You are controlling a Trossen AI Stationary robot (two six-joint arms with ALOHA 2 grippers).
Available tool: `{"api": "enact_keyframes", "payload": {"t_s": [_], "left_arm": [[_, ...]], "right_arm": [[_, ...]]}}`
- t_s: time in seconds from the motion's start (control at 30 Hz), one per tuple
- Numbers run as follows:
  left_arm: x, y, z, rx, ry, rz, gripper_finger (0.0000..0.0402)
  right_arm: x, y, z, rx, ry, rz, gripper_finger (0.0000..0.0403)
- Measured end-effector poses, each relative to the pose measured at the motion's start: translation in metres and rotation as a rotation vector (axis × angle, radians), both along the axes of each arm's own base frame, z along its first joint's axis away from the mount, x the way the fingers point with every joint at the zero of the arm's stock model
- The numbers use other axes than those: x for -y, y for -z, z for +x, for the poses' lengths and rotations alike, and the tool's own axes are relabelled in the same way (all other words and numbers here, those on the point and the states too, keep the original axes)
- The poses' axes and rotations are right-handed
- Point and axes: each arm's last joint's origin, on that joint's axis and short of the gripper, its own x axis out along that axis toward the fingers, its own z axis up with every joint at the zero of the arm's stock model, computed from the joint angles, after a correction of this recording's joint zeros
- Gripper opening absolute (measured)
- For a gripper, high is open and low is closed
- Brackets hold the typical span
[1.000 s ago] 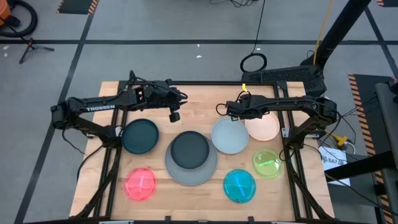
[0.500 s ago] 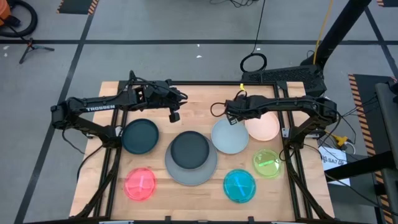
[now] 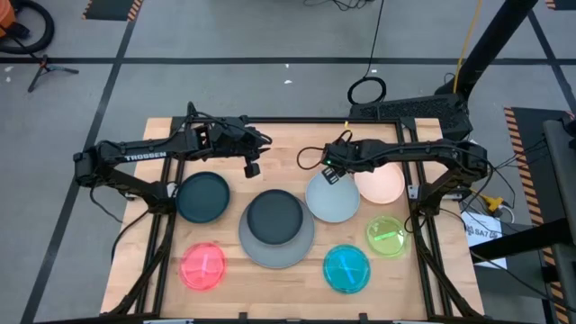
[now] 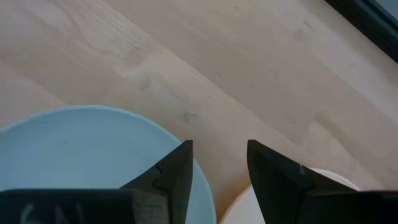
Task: Stack plastic plates
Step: Stack the orange plate on top of the black plate
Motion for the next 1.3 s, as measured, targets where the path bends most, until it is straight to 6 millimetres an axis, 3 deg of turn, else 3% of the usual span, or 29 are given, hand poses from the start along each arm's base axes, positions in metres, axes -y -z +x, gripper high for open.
{"api": "enact_keyframes", "payload": {"t_s": [0.53,0.63,0.73,0.93,1.3], "left_arm": [[0.0,0.001,-0.001,-0.007,-0.008,-0.015,0.0088],[0.0,0.001,-0.001,-0.007,-0.009,-0.015,0.0088],[0.0,0.001,-0.001,-0.007,-0.008,-0.015,0.0088],[0.001,0.003,-0.002,-0.027,-0.009,-0.022,0.0088],[0.001,0.003,-0.002,-0.039,-0.005,-0.019,0.0088]], "right_arm": [[0.001,-0.001,0.003,0.018,-0.032,-0.014,0.0146],[0.002,-0.001,0.002,0.061,0.084,0.003,0.0146],[0.005,0.001,-0.007,0.085,0.315,0.042,0.0144],[0.006,0.002,-0.035,-0.107,0.56,0.063,0.0136],[0.009,0.002,-0.032,-0.052,0.597,0.03,0.016]]}}
